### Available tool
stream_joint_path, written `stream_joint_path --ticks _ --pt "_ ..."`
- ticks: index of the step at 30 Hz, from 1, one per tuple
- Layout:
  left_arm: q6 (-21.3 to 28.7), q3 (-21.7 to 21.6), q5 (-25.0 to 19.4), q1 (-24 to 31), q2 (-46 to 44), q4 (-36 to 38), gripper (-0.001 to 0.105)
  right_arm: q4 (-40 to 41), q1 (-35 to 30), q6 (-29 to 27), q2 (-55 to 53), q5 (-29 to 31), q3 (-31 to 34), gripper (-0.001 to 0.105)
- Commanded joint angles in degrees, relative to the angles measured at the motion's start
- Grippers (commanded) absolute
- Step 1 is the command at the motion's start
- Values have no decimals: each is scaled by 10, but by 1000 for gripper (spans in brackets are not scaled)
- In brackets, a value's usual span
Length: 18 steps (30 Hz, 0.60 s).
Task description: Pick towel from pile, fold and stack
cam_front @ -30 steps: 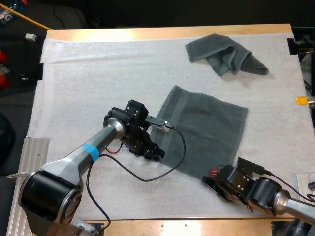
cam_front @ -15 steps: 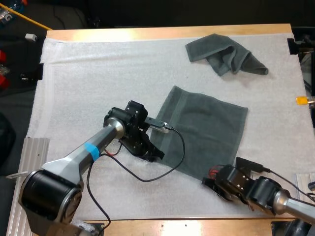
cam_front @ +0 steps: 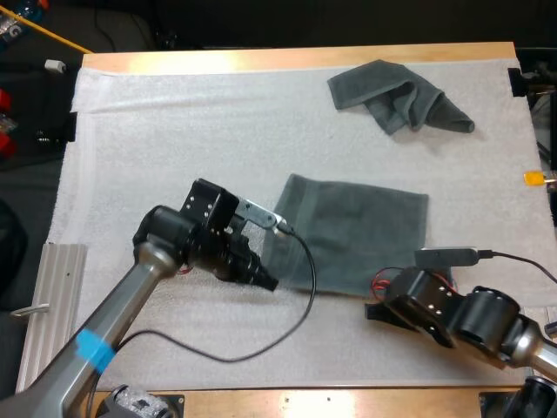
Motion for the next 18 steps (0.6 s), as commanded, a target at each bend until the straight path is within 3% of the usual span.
stream_joint_path --ticks 1,6,10,18 --pt "2 0 4 -19 -19 16 0 23 1 -7 -12 -6 -14 0" --pt "-33 0 2 -80 -58 27 0 53 30 -1 -40 -44 -32 0" --pt "-63 0 -3 -119 -82 27 0 88 76 43 -65 -45 -32 0" --pt "-67 0 -45 -119 -69 -2 0 78 100 70 -69 -48 -17 0"
